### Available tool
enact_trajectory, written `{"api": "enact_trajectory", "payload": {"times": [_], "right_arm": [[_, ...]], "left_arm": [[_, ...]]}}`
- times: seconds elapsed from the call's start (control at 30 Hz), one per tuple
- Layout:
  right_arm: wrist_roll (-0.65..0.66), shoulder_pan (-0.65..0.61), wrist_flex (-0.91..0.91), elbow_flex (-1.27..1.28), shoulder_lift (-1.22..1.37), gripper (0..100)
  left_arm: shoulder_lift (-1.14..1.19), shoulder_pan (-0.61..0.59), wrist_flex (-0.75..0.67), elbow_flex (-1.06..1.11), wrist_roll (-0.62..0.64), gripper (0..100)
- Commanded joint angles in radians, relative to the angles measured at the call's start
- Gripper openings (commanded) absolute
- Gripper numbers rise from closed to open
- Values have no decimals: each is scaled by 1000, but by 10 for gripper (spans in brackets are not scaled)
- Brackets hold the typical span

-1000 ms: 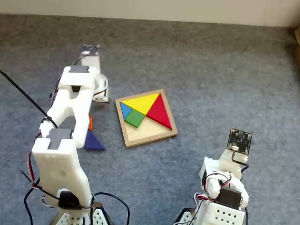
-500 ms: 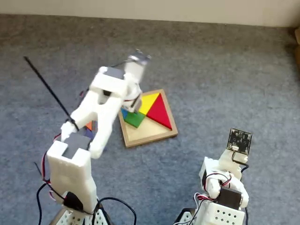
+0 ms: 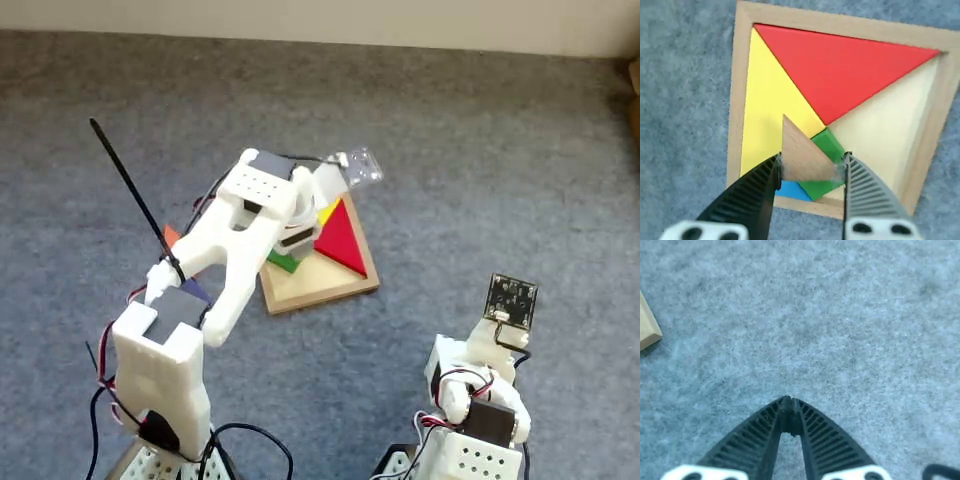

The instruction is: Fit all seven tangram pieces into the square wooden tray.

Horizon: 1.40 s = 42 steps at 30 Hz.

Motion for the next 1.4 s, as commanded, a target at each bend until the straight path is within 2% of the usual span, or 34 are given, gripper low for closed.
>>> {"api": "enact_trajectory", "payload": {"times": [0.0, 0.13, 0.23, 0.43, 0.6, 0.93, 1.23, 1.37], "right_arm": [[9, 1, 8, 136, -13, 5], [9, 1, 8, 137, -15, 5], [9, 1, 8, 137, -16, 5], [9, 1, 8, 139, -18, 5], [9, 1, 8, 139, -19, 5], [9, 1, 8, 139, -19, 5], [9, -1, 8, 139, -19, 5], [9, -1, 8, 139, -19, 5]], "left_arm": [[-76, 36, 41, -19, -143, 56], [-74, 99, 109, -35, -276, 56], [-74, 143, 127, -35, -322, 56], [-65, 145, 127, -35, -321, 60], [-65, 131, 129, -35, -318, 148], [-62, 59, 126, -65, -319, 151], [-62, 56, 100, -61, -316, 179], [-62, 56, 98, -65, -212, 238]]}}
